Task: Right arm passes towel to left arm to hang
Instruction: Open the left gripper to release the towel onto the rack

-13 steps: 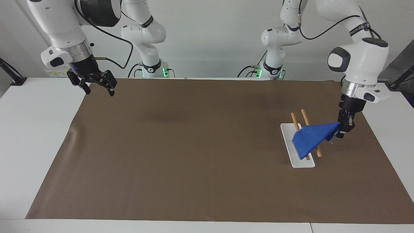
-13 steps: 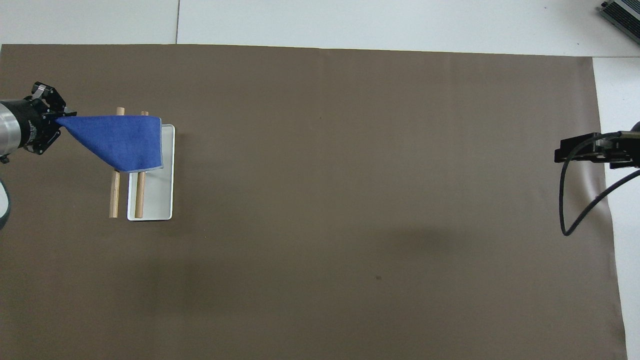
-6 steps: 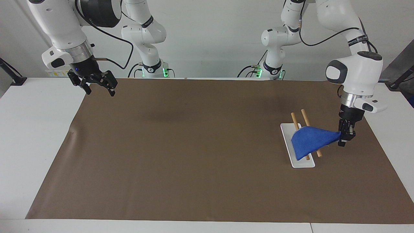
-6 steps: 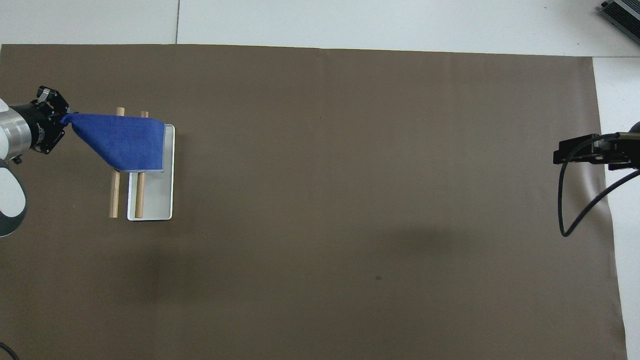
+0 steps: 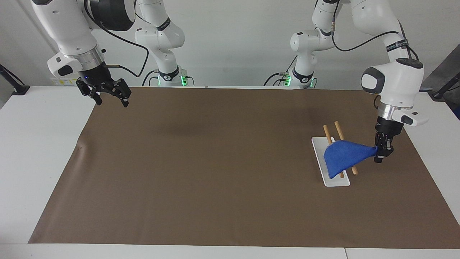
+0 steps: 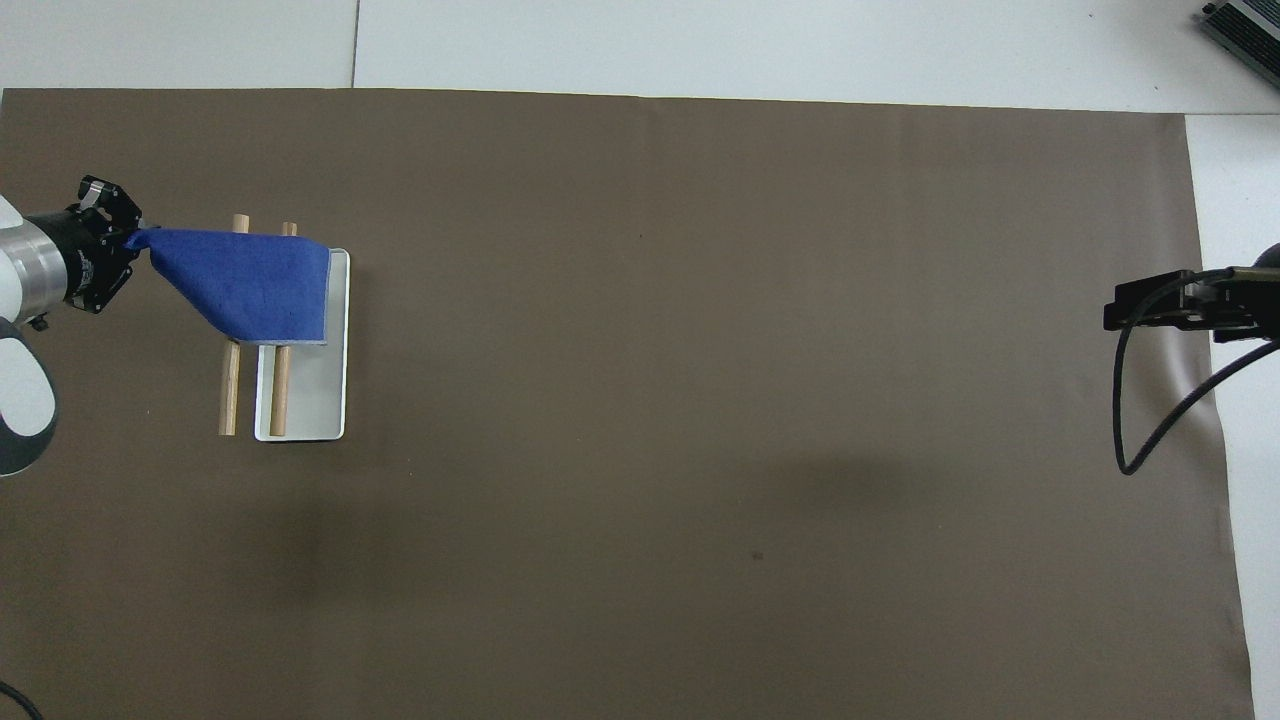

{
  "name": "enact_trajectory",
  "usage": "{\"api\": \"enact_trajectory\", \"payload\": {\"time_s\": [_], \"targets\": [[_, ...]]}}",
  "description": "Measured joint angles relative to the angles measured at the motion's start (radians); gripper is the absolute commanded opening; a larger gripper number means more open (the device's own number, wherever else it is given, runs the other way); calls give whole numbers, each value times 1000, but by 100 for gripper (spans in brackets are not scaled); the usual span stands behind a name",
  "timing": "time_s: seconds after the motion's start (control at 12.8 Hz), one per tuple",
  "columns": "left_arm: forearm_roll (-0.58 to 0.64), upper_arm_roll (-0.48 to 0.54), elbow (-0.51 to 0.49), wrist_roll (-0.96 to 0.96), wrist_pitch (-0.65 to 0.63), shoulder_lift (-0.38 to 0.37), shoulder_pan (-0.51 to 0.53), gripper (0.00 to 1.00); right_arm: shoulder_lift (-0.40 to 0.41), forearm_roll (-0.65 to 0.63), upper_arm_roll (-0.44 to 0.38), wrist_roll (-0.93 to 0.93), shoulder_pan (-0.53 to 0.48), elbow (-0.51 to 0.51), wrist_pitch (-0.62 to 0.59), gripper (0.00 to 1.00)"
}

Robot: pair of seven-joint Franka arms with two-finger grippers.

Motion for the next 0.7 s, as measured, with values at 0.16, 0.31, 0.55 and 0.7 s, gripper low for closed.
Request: {"api": "enact_trajectory", "payload": {"time_s": [0.16, 0.31, 0.55, 0.7], "targets": [[0, 1, 0, -1, 3, 0, 1, 73, -1, 0, 0, 0, 0, -3, -1, 100], [0, 2, 0, -2, 11, 0, 8, 73, -1, 0, 1, 0, 0, -4, -12, 100], [-2, 5, 7, -4, 15, 0, 16, 73, -5, 0, 7, 0, 1, 12, -99, 100], [-19, 7, 27, -10, 15, 2, 19, 73, -11, 0, 8, 0, 1, 32, -129, 100]]}}
